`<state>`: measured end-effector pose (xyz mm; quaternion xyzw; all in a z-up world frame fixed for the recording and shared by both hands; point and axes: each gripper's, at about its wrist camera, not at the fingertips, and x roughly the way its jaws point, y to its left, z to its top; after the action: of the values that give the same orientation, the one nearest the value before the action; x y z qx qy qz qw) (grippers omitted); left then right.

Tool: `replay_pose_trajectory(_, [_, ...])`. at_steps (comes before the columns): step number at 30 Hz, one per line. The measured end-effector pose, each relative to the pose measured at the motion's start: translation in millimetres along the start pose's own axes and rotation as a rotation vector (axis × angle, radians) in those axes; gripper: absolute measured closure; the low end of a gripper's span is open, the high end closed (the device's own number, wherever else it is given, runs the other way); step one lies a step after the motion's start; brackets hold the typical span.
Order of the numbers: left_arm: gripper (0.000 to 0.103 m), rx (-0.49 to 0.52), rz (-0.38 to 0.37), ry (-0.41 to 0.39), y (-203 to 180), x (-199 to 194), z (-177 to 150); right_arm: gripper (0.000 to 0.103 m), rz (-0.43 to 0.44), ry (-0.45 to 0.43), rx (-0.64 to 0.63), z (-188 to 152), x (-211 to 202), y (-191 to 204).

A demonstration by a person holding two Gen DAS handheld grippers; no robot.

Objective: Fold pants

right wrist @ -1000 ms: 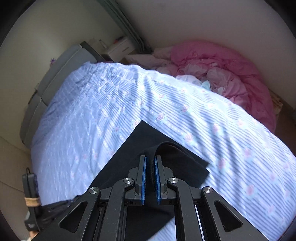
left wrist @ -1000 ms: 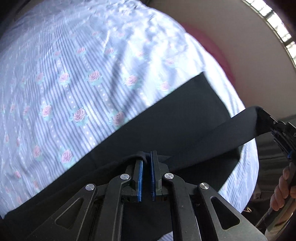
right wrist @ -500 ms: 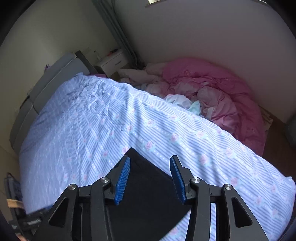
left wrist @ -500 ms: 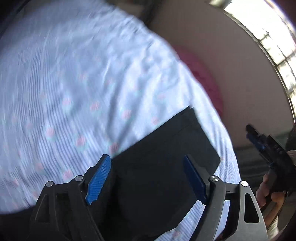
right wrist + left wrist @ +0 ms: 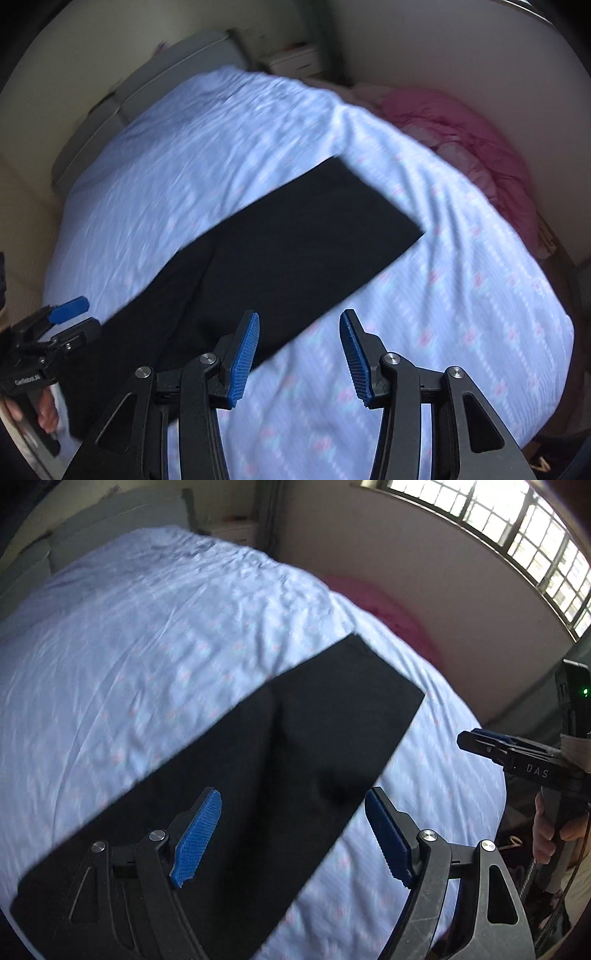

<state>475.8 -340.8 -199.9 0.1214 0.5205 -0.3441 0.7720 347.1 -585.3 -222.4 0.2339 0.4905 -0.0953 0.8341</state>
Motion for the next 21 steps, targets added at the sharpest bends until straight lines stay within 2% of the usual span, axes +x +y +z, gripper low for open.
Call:
replay_pose_trajectory(4, [0.023,-0.111,0.045,0.036,13.0,-28.0,-56.5,0.056,0.024,0.062,-0.142,-30.4,-5.5,48.0])
replay_pose_trajectory(9, [0.023,-0.240,0.121,0.041,31.6,-70.8,-130.3,0.056,0.123,0.150,-0.245,-70.2,-9.1,108.8])
replay_pose_trajectory(15, [0.023,-0.390,0.257,0.030,65.9,-131.9,-228.2,0.056,0.210,0.246,-0.388,-129.0,1.4,189.8])
replay_pose_trajectory(21, [0.023,-0.555,0.385,0.013,109.1,-170.8,-303.7,0.056,0.248,0.305,-0.524,-184.5,14.5,258.2])
